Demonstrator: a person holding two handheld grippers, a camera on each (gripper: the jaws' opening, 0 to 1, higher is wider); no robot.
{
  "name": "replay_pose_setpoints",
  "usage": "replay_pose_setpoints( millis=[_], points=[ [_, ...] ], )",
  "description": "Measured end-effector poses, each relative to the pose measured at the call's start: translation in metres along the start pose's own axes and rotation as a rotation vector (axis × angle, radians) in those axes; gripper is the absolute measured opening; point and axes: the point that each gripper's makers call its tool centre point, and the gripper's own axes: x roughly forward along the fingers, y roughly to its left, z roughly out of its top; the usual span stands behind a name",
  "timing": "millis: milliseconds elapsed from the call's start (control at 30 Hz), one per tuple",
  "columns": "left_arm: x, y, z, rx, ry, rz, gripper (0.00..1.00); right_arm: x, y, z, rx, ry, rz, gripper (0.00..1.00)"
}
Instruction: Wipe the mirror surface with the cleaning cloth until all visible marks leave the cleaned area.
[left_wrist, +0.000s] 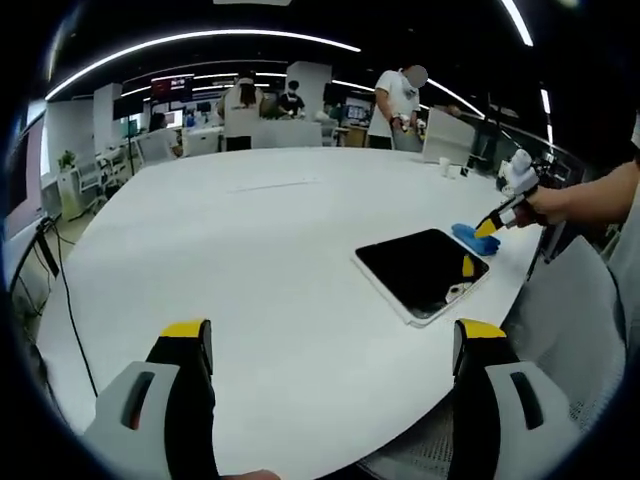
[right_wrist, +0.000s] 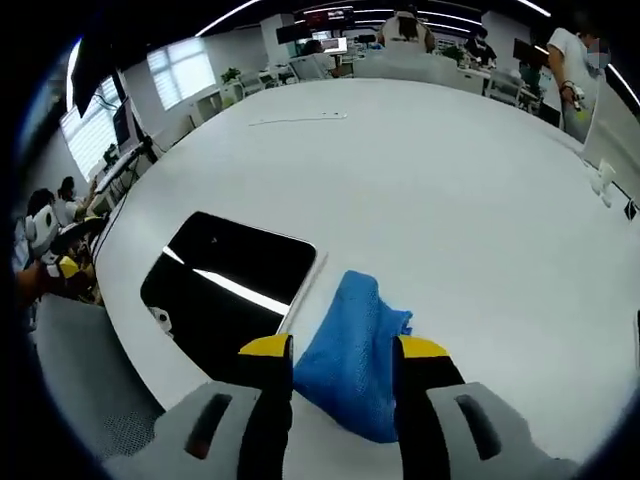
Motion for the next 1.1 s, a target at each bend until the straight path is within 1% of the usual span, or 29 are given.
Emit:
replay_pose_setpoints(
  millis=[100,167,200,233,267,300,367,433,500,600,667,733,800,833,900,1100],
  points=[
    [0.000,-0.004,-0.001,0.004,0.005,-0.007,0.99,0.007,-0.001,-0.006,-0.017,0.033,-0.023,0.25],
    [0.000,-0.005,-0.002,0.007,0.009,-0.010,0.99,0.011,0.000,-0.008,-0.009,0.049,-0.020,0.22],
    [-0.001,-0.004,-0.003,0.007,0.011,-0.010,0.99,0.011,-0.003,-0.008,-0.022,0.049,-0.053,0.20],
    [-0.001,-0.004,-0.003,0.005,0.011,-0.008,0.99,0.010,-0.009,-0.008,-0.036,0.064,-0.090,0.17],
    [-0.001,-0.003,-0.002,0.001,0.009,-0.005,0.99,0.011,-0.008,-0.008,-0.042,0.067,-0.090,0.15],
    [-0.002,-0.002,0.000,-0.009,0.003,-0.002,0.99,0.011,-0.005,-0.007,-0.026,0.073,-0.086,0.15],
    [-0.002,-0.002,0.001,-0.013,-0.004,0.001,0.99,0.011,-0.006,-0.008,-0.023,0.095,-0.100,0.12],
    [-0.001,-0.002,0.002,-0.006,-0.004,0.004,0.99,0.011,-0.007,-0.008,-0.012,0.117,-0.104,0.04],
    [-0.001,-0.003,0.003,-0.006,-0.008,0.003,0.99,0.011,-0.007,-0.008,-0.007,0.121,-0.107,0.03],
    [-0.002,-0.003,0.004,-0.003,-0.009,0.004,0.99,0.010,-0.007,-0.009,0.032,0.124,-0.107,0.03],
    [-0.003,-0.002,0.003,-0.001,-0.009,0.004,0.99,0.010,-0.009,-0.009,0.063,0.132,-0.103,0.03],
    [-0.003,0.000,0.002,-0.002,-0.007,0.012,0.99,0.010,-0.008,-0.009,0.126,0.141,-0.112,0.04],
    [-0.005,0.006,0.002,0.001,-0.011,0.045,0.99,0.010,-0.007,-0.010,0.085,0.140,-0.105,0.03],
    [-0.005,0.006,0.001,-0.004,-0.012,0.042,0.99,0.009,-0.006,-0.010,0.091,0.139,-0.108,0.03],
    [-0.005,0.006,0.002,-0.014,-0.015,0.040,0.99,0.009,-0.009,-0.010,0.139,0.129,-0.123,0.01],
    [-0.005,-0.003,0.005,0.005,-0.025,0.016,0.99,0.004,-0.009,-0.007,0.188,0.146,-0.102,0.00]
  ],
)
